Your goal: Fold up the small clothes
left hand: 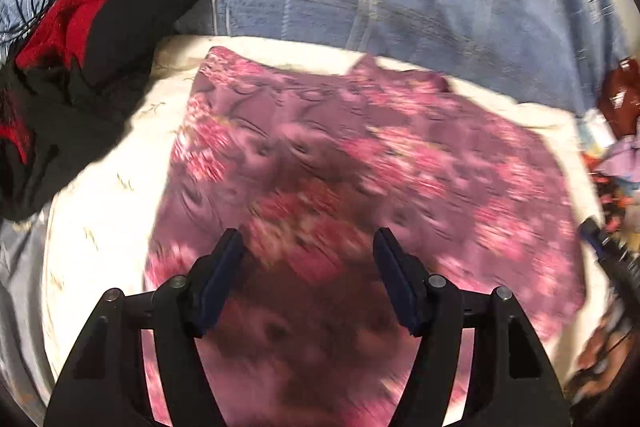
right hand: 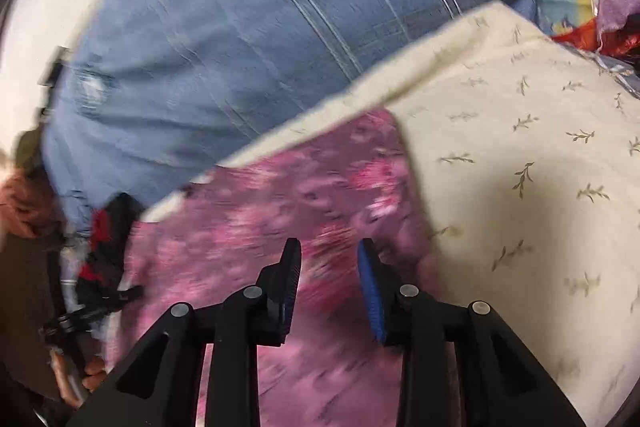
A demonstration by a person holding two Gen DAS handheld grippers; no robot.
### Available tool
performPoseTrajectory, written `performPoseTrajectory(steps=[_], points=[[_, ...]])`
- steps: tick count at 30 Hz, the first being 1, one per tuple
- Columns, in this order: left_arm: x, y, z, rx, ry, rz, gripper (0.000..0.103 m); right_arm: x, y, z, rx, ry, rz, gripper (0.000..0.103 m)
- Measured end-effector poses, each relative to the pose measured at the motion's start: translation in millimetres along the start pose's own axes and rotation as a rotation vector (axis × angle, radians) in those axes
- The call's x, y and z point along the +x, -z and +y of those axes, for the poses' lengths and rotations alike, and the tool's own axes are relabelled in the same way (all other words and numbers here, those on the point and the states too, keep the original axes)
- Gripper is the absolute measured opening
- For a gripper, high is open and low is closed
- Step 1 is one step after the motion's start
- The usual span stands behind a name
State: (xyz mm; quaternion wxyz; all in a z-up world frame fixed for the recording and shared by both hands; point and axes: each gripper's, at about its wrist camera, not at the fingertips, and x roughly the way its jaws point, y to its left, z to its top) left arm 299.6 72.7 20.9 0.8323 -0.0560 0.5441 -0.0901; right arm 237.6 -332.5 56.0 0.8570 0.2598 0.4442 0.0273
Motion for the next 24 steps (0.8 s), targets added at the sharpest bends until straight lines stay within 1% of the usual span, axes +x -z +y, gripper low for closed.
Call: performPoseTrajectory(steps=[1, 3, 4, 5, 6, 7, 8, 9, 11, 13, 17, 18, 19, 20, 21, 22, 23, 24], points=[[-7.3, 6.9, -3.4, 0.004, 0.002, -0.013, 0.067, -7.5, 5.0, 3.8, -0.017, -0.003, -0.005, 0.034], [-13.0, 22.3, -10.7, 0.027, -0.020, -0.016, 0.067, -8.1, 23.1, 9.7, -0.053, 0.030, 0.009, 0.041], [-11.4, 27.4, -13.2, 0.041, -0.043, -0.004, 0.067, -4.4, 36.3, 5.0, -0.068, 0.064, 0.056, 0.039], [-9.5, 35.8, -14.1, 0.054, -0.063, 0.013, 0.067, 1.1, 42.9, 3.7, -0.073, 0.083, 0.084, 0.040], [-9.5, 37.7, -12.6, 0.064, -0.077, 0.022, 0.067, -0.5, 53.0, 3.9, -0.091, 0.093, 0.074, 0.040], [-13.5, 45.9, -12.8, 0.079, -0.096, 0.017, 0.067, -8.3, 55.5, 6.0, -0.120, 0.119, 0.059, 0.040], [-17.6, 44.0, -16.4, 0.091, -0.104, 0.007, 0.067, -11.2, 57.9, 12.1, -0.140, 0.146, 0.077, 0.042], [-21.7, 48.4, -17.1, 0.106, -0.113, -0.003, 0.067, -16.3, 61.0, 18.7, -0.147, 0.137, 0.090, 0.042], [-31.9, 58.0, -16.8, 0.124, -0.115, -0.012, 0.067, -25.0, 69.4, 31.3, -0.157, 0.096, 0.076, 0.042], [-36.9, 66.4, -13.3, 0.128, -0.120, -0.014, 0.067, -29.7, 76.7, 47.6, -0.194, 0.088, 0.075, 0.042], [-34.6, 76.7, 0.2, 0.131, -0.149, 0.009, 0.067, -13.9, 93.0, 68.5, -0.242, 0.096, 0.124, 0.043], [-35.1, 77.7, 8.4, 0.117, -0.145, 0.017, 0.067, -5.6, 97.2, 70.6, -0.242, 0.110, 0.145, 0.043], [-38.5, 77.8, 19.9, 0.088, -0.128, 0.026, 0.067, 0.8, 102.2, 69.7, -0.232, 0.141, 0.161, 0.043], [-42.2, 77.4, 32.9, 0.051, -0.098, 0.026, 0.067, 1.2, 104.1, 70.9, -0.224, 0.159, 0.149, 0.043], [-48.8, 78.2, 49.3, -0.002, -0.053, 0.024, 0.067, -1.5, 105.4, 74.1, -0.224, 0.170, 0.134, 0.046], [-54.2, 78.9, 65.3, -0.056, -0.033, 0.026, 0.067, -4.2, 106.6, 81.4, -0.233, 0.169, 0.123, 0.046], [-56.8, 78.5, 79.4, -0.098, -0.025, 0.029, 0.067, -7.0, 109.0, 92.3, -0.258, 0.147, 0.111, 0.046], [-59.3, 77.2, 96.2, -0.138, -0.002, 0.034, 0.067, -8.6, 113.0, 109.1, -0.312, 0.127, 0.096, 0.046]])
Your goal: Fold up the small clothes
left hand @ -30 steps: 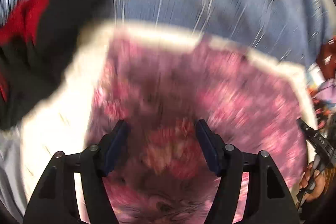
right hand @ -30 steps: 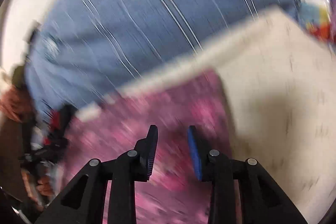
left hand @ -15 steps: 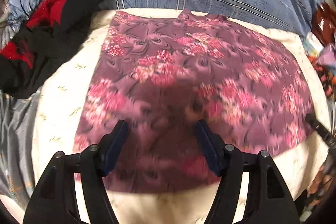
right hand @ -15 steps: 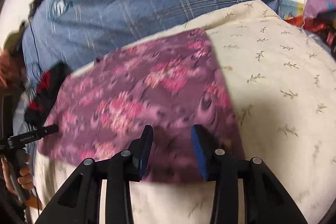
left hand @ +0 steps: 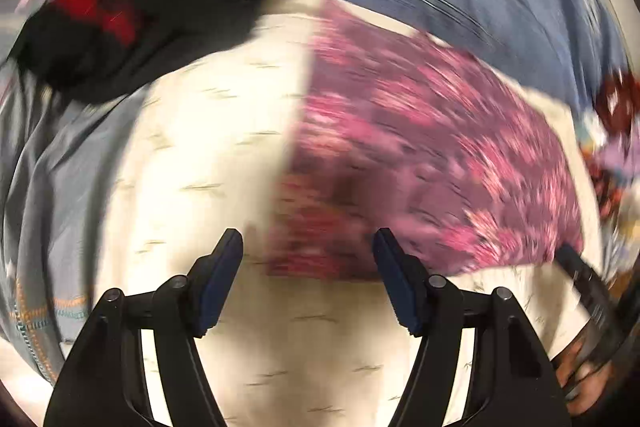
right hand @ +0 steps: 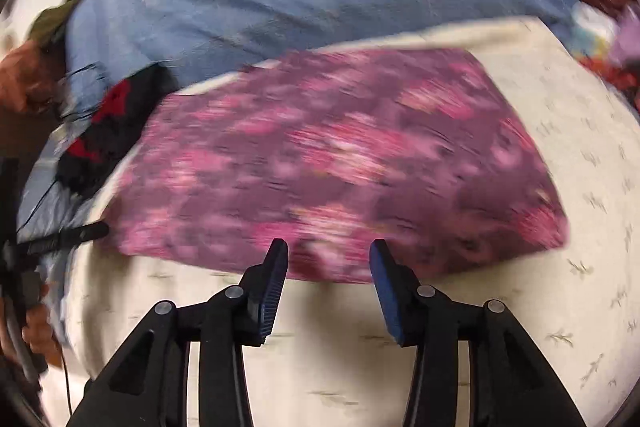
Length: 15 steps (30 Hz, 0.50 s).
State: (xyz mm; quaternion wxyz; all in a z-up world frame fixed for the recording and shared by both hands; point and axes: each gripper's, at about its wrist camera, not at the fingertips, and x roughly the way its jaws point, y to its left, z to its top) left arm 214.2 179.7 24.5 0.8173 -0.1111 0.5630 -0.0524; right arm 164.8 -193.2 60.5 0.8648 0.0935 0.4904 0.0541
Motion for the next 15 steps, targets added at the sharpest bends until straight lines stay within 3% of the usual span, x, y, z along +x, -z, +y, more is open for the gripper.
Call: performPoseTrajectory(steps=[6, 9, 12, 15], points=[[2.5, -15.0, 53.8, -0.169, 0.128, 0.056, 0.067, 8.8, 10.3, 119.9, -0.403, -0.046, -0.056, 0.048], [8.2, -23.0, 65.0, -0.201, 0.160, 0.084, 0.067, 28.8, 18.3, 170.3, -0.542, -0.063, -0.046, 0.050], [11.9, -32.5, 71.3, -0.205, 0.165, 0.097, 0.067, 49.6, 30.7, 212.5, -0.695, -0.022, -0.039, 0.053], [15.0, -45.8, 75.3, -0.205, 0.190, 0.115, 0.067, 71.3, 43.4, 244.8, -0.843, 0.083, -0.059, 0.053]])
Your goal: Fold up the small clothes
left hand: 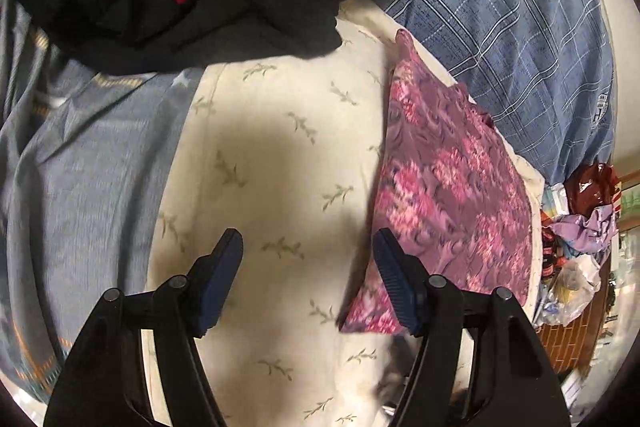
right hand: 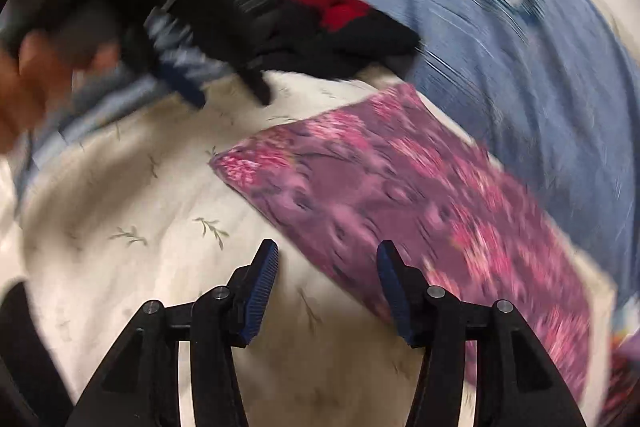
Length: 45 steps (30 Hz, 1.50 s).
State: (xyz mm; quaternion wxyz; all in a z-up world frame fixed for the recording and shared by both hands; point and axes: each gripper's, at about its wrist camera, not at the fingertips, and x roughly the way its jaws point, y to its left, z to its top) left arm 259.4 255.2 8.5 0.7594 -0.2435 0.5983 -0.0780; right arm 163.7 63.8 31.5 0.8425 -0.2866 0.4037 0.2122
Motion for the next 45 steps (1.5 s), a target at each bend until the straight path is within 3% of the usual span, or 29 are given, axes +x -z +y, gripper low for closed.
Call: performPoseTrajectory(steps=[5, 6, 7, 8, 11, 18, 19, 20, 21, 22, 26, 30, 36, 41, 43, 45], points=[[7.9, -31.0, -8.9, 0.006, 0.047, 0.028, 0.067, 21.0, -22.4, 23.9, -0.128, 0.177, -0.021, 0.046], [9.4, -36.3, -10.9, 0.005, 0.056, 0.033, 0.067, 23.6, -25.3, 22.3, -0.129, 0.185, -0.028, 0.039], [11.7, -42.6, -14.6, 0.007, 0.066, 0.038, 0.067, 28.3, -29.6, 18.5, -0.118, 0.179, -0.033, 0.010], [14.7, -48.2, -19.6, 0.013, 0.076, 0.044, 0.067, 32.2, -31.7, 14.3, -0.101, 0.173, -0.031, 0.006], [30.3, -63.8, -41.6, 0.053, 0.098, 0.077, 0.067, 17.9, -28.8, -8.9, 0.030, 0.114, -0.102, 0.005], [88.3, -80.1, -100.2, 0.166, 0.052, 0.180, 0.067, 8.5, -21.1, -21.2, 0.093, 0.053, -0.162, 0.005], [91.5, -80.1, -108.0, 0.195, 0.030, 0.169, 0.062, 10.8, -21.0, -23.4, 0.097, 0.046, -0.163, 0.005], [93.4, -79.4, -116.7, 0.234, 0.020, 0.160, 0.028, 11.9, -19.6, -24.6, 0.107, 0.035, -0.165, 0.005], [95.6, -78.9, -122.6, 0.261, 0.001, 0.165, 0.013, 12.0, -17.8, -24.1, 0.115, 0.029, -0.165, 0.005], [96.3, -77.7, -128.5, 0.287, -0.029, 0.161, 0.011, 12.6, -16.4, -24.7, 0.122, 0.022, -0.166, 0.005], [79.8, -70.4, -145.4, 0.371, -0.074, 0.094, 0.008, 9.0, -10.8, -34.8, 0.193, -0.021, -0.171, 0.005], [53.1, -65.1, -173.9, 0.394, -0.039, 0.042, 0.008, -9.8, -0.6, -62.5, 0.343, -0.078, -0.195, 0.005], [36.0, -39.4, -260.5, 0.524, 0.019, 0.000, 0.008, -51.2, 33.7, -113.1, 0.553, -0.107, -0.234, 0.005], [82.2, -5.1, -324.8, 0.596, 0.011, 0.047, 0.008, -68.7, 89.3, -160.3, 0.734, -0.116, -0.204, 0.005], [115.3, 3.7, -334.8, 0.582, -0.035, 0.098, 0.008, -61.3, 117.9, -175.9, 0.816, -0.146, -0.162, 0.005], [152.1, 8.5, -340.3, 0.570, -0.133, 0.170, 0.008, -46.0, 142.7, -187.8, 0.885, -0.219, -0.103, 0.007]])
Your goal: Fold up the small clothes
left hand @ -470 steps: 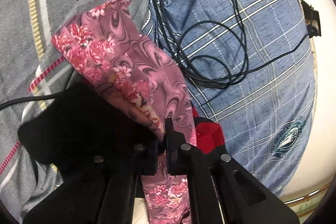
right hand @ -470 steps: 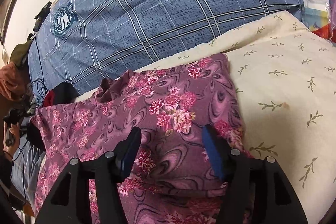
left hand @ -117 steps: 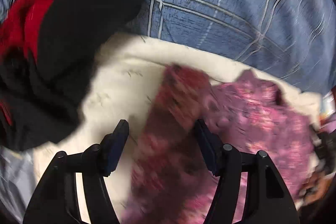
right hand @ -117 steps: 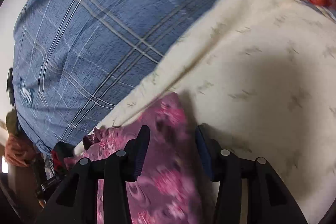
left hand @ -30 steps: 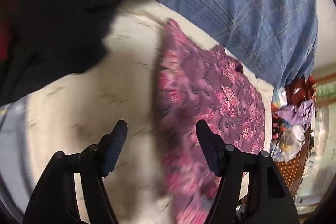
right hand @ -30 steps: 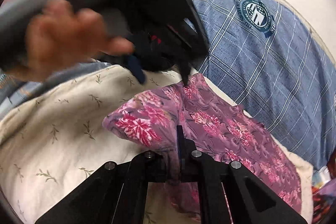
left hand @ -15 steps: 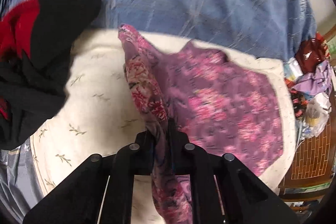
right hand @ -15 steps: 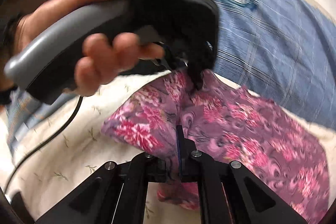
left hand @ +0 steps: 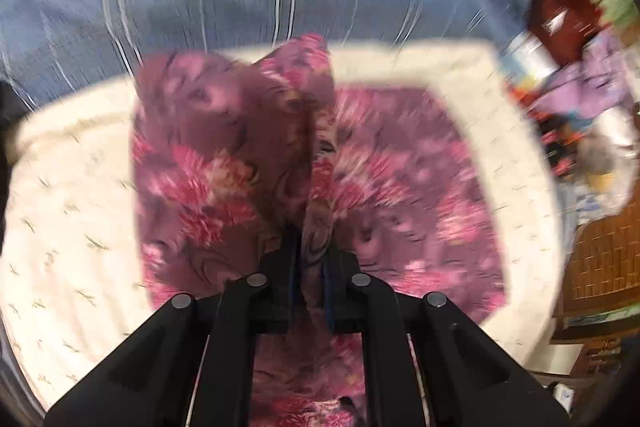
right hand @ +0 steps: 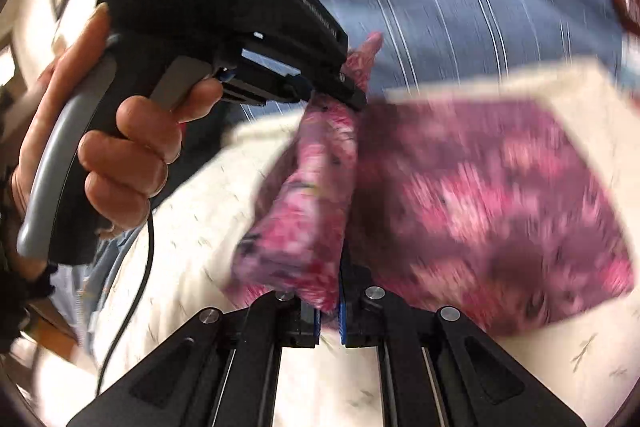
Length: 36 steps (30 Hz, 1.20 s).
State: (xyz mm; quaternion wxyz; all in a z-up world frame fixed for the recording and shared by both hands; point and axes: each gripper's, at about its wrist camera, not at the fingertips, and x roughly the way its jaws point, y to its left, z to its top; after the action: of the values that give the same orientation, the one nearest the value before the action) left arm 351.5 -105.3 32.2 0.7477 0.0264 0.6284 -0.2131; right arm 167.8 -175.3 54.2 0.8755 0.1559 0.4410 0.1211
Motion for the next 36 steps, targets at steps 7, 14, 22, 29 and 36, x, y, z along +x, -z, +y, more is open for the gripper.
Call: performPoseTrajectory(steps=[7, 14, 22, 29, 36], points=[[7.9, -22.6, -10.2, -0.035, 0.014, 0.093, 0.040, -4.8, 5.0, -34.3, -0.018, -0.127, 0.041, 0.036], [23.7, -24.2, -32.1, 0.008, -0.144, 0.085, 0.014, 3.0, 9.3, -53.5, 0.107, -0.224, 0.001, 0.031], [-19.5, -15.9, -66.1, 0.024, -0.097, -0.070, 0.007, -35.6, -5.8, -76.7, 0.216, -0.336, -0.117, 0.008], [12.9, -29.8, -156.7, 0.128, 0.007, -0.076, 0.007, -85.2, 8.0, -146.2, 0.421, -0.200, -0.215, 0.009], [18.5, -21.3, -118.3, -0.044, 0.103, -0.060, 0.007, -62.1, 20.1, -178.1, 0.563, -0.173, -0.067, 0.015]])
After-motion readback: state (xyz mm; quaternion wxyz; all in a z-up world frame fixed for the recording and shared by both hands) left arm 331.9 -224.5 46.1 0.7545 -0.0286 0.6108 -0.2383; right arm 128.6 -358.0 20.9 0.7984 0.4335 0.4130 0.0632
